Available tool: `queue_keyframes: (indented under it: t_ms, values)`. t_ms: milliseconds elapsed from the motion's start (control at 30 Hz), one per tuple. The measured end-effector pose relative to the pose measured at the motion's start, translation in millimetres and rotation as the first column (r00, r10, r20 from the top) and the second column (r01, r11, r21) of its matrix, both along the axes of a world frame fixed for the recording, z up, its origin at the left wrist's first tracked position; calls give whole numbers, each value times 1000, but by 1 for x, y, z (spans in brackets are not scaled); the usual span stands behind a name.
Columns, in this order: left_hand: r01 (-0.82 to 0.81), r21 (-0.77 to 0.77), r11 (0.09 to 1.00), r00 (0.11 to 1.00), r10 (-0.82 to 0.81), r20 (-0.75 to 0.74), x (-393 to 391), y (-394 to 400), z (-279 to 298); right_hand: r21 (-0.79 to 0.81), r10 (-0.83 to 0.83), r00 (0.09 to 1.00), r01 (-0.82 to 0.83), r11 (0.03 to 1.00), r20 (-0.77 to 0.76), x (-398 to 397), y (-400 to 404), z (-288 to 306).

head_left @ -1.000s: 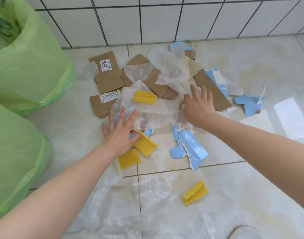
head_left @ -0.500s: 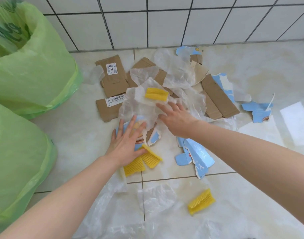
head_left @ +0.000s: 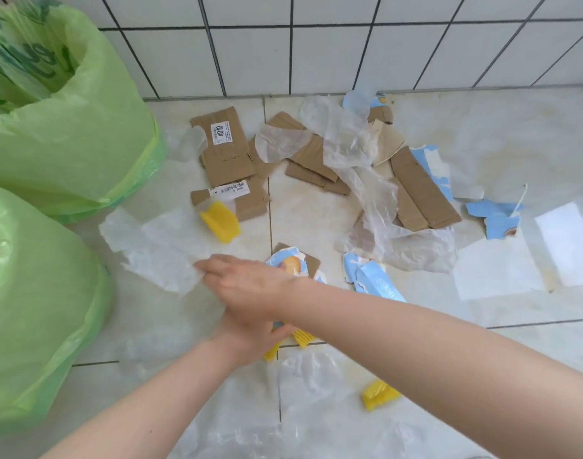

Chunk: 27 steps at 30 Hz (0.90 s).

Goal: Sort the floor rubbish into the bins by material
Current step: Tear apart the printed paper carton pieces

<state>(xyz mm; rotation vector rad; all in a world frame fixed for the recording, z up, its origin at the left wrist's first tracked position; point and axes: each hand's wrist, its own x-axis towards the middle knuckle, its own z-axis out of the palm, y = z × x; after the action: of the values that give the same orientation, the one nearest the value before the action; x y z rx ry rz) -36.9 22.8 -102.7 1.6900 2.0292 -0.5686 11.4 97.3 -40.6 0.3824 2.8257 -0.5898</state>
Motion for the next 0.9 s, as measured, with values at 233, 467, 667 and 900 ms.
queue_keyframes:
  t_ms: [233,467,667,900]
  values:
    - [-196,142,970,978,204,-42,25,20,26,-110,-232,955,215,970,-185,46,0,11]
    - [13,308,951,971,-85,222,17,23,28,-56,-707,707,706,706,-12,173,27,-18]
    - [-31,286,958,990,-11,144,29,37,31,172,-845,496,832,528,199,210,3,-25]
    - [-497,167,851,777,352,522,22,42,36,119,-899,350,913,390,265,198,2,-27]
